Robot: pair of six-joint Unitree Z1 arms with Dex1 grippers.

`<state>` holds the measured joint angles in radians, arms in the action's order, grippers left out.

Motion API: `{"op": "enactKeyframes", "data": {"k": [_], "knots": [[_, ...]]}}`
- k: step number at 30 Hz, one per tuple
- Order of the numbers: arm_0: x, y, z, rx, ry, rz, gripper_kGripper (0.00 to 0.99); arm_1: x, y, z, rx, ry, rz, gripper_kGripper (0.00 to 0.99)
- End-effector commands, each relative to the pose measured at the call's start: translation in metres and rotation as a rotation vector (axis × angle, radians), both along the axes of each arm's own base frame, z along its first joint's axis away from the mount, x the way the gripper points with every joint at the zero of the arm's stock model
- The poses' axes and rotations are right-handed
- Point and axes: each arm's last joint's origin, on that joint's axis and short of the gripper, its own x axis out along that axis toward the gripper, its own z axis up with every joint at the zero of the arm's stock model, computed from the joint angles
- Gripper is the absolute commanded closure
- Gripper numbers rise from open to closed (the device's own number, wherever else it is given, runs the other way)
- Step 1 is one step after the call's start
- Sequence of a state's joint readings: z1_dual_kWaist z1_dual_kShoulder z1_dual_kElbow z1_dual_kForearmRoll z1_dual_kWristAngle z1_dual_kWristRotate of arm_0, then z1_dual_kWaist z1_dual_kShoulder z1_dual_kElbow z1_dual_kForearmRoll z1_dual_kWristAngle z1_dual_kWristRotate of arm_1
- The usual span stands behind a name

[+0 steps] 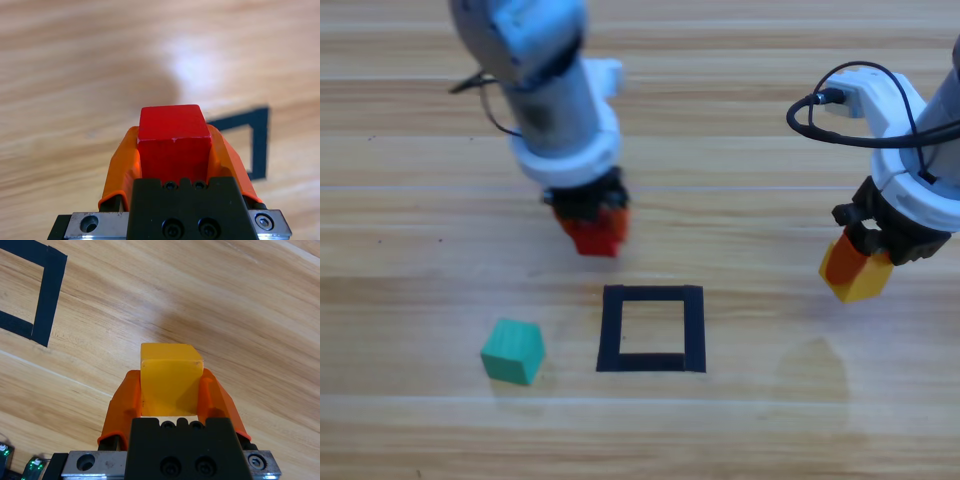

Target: Stack the blocks in the rectangular block: red at the bottom, yellow in the middle, green on top

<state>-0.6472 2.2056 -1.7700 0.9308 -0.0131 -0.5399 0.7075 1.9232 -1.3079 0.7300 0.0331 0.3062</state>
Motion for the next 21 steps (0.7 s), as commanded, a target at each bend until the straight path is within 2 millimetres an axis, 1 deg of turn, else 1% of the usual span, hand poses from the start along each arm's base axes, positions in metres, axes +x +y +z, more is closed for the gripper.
{"op": "enactKeyframes", "data": {"k": [1, 4, 10, 15, 17, 21], "knots": [[-0.052, -0.050, -0.005, 0.011, 0.031, -0.210, 0.949, -0.010, -0.002, -0.002, -0.003, 0.034, 0.008, 0.990], [-0.062, -0.057, -0.006, 0.023, 0.029, -0.199, 0.949, -0.010, -0.002, -0.002, 0.003, 0.040, 0.011, 0.990], [-0.075, -0.067, -0.010, 0.053, 0.017, -0.038, 0.947, -0.010, -0.002, -0.002, 0.002, 0.041, 0.011, 0.990], [-0.079, -0.070, -0.013, 0.071, 0.033, 0.095, 0.947, -0.010, -0.003, -0.003, -0.003, 0.041, 0.009, 0.990], [-0.081, -0.070, -0.011, 0.069, 0.037, 0.142, 0.947, -0.011, -0.003, -0.004, -0.004, 0.044, 0.011, 0.990], [-0.085, -0.075, -0.008, 0.067, 0.041, 0.171, 0.946, -0.012, -0.003, -0.004, -0.005, 0.045, 0.014, 0.990]]}}
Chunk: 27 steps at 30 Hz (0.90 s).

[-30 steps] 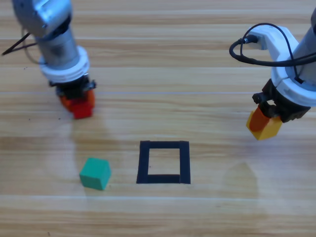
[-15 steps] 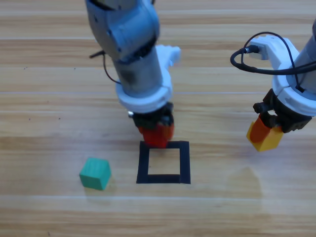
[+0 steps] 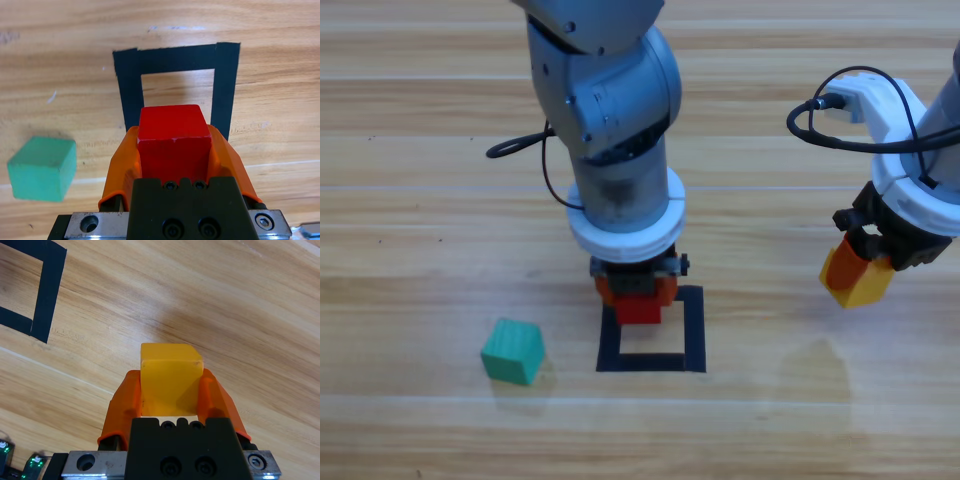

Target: Stack the blocks in the rectangular block: red at the bottom, yellow in the middle, green on top

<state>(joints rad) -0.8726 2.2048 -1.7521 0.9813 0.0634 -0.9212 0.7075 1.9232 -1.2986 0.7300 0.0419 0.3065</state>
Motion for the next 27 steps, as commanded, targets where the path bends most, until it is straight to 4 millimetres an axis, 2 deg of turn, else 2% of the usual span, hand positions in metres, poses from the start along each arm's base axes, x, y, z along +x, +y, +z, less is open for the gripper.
{"op": "enactKeyframes", "data": {"k": [1, 15, 27], "knots": [[-0.012, -0.012, -0.006, 0.026, 0.014, 0.011, 0.946, -0.010, -0.002, -0.001, -0.006, 0.030, 0.013, 0.990], [-0.007, -0.030, -0.029, 0.056, 0.018, -0.009, 0.936, -0.010, -0.002, -0.001, -0.018, 0.017, 0.013, 0.990], [-0.006, -0.033, -0.041, 0.079, 0.026, -0.012, 0.938, -0.010, -0.003, -0.002, -0.031, 0.012, 0.010, 0.990]]}}
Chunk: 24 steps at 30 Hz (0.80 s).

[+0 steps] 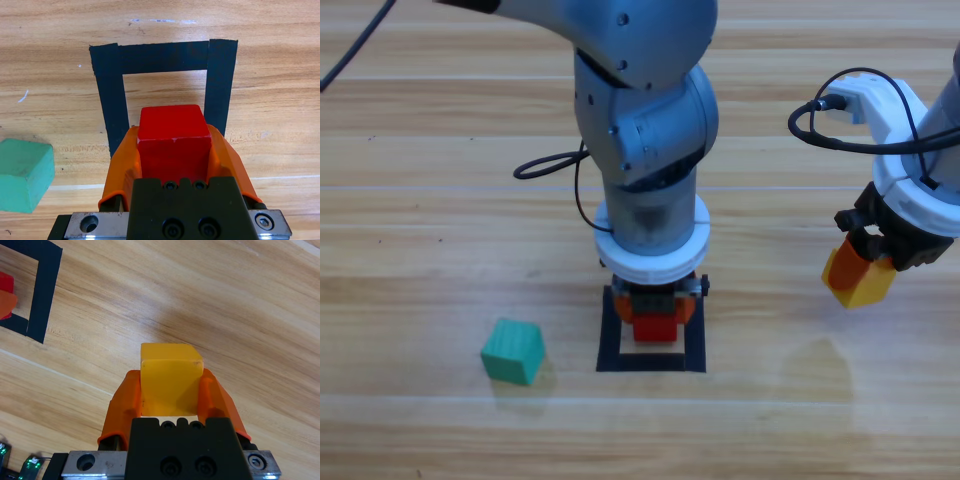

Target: Stack the blocks in the rectangular block: red at the bottom, yellow in the middle, green on top

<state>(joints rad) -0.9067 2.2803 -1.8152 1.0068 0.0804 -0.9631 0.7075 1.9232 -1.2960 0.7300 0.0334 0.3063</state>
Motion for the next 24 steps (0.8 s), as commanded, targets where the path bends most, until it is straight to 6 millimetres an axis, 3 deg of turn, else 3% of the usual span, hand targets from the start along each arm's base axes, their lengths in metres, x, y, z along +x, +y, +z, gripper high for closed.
{"op": "enactKeyframes", "data": {"k": [1, 24], "knots": [[-0.005, -0.011, -0.022, 0.045, 0.015, -0.020, 0.938, -0.010, -0.003, -0.001, -0.023, 0.015, 0.012, 0.990], [-0.003, -0.016, -0.037, 0.060, 0.027, -0.016, 0.936, -0.012, -0.004, -0.002, -0.027, 0.018, 0.021, 0.990]]}}
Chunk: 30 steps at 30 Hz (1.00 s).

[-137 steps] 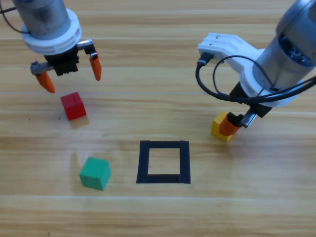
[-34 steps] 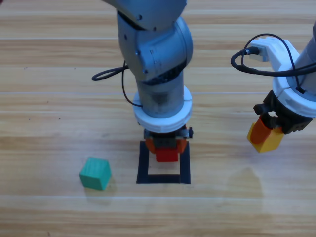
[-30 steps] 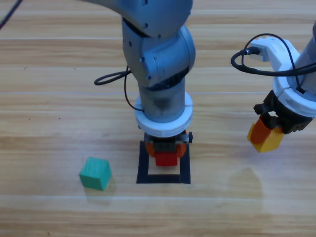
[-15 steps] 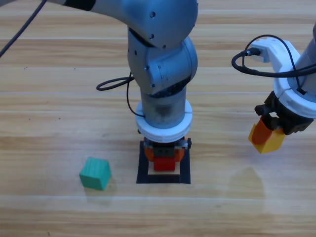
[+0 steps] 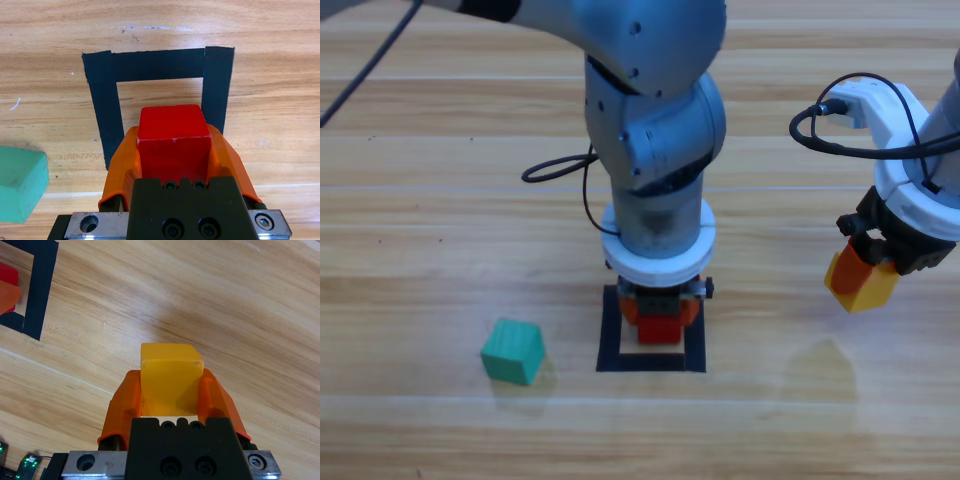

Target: Stack the blocks in the rectangular block: red at the bottom, yellow in the middle, green on top

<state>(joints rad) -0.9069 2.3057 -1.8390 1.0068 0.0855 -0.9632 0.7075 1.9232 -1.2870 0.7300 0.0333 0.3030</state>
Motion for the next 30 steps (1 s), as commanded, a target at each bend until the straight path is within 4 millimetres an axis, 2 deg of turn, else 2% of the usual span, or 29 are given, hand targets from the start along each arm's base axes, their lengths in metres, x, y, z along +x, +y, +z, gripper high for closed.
{"op": "enactKeyframes", "data": {"k": [1, 10, 12, 14, 15, 17, 18, 19, 21, 27, 30], "knots": [[-0.007, -0.012, -0.031, 0.057, 0.030, -0.016, 0.936, -0.011, -0.003, 0.000, -0.020, 0.011, 0.017, 0.990], [-0.006, -0.012, -0.034, 0.059, 0.032, -0.013, 0.933, -0.010, -0.003, 0.000, -0.019, 0.010, 0.017, 0.990], [-0.007, -0.011, -0.034, 0.061, 0.033, -0.013, 0.881, -0.011, -0.003, 0.000, -0.020, 0.011, 0.017, 0.990], [-0.006, -0.012, -0.032, 0.057, 0.030, -0.010, 0.723, -0.011, -0.002, 0.000, -0.020, 0.011, 0.019, 0.990], [-0.007, -0.012, -0.031, 0.054, 0.029, -0.007, 0.587, -0.011, -0.002, -0.001, -0.022, 0.014, 0.019, 0.990], [-0.008, -0.013, -0.029, 0.049, 0.026, -0.002, 0.214, -0.011, -0.002, 0.000, -0.021, 0.013, 0.019, 0.990], [-0.009, -0.013, -0.028, 0.049, 0.026, 0.001, 0.099, -0.011, -0.002, -0.001, -0.022, 0.014, 0.019, 0.990], [-0.010, -0.012, -0.028, 0.049, 0.024, 0.004, 0.033, -0.011, -0.002, -0.001, -0.024, 0.013, 0.020, 0.990], [-0.011, -0.012, -0.024, 0.047, 0.019, 0.004, 0.001, -0.011, -0.002, -0.001, -0.024, 0.013, 0.020, 0.990], [-0.013, -0.007, -0.009, 0.032, -0.006, 0.012, 0.000, -0.012, 0.001, 0.000, -0.026, 0.005, 0.025, 0.990], [-0.013, -0.005, 0.014, 0.003, -0.057, 0.015, 0.000, -0.018, 0.006, 0.003, -0.029, -0.007, 0.029, 0.990]]}}
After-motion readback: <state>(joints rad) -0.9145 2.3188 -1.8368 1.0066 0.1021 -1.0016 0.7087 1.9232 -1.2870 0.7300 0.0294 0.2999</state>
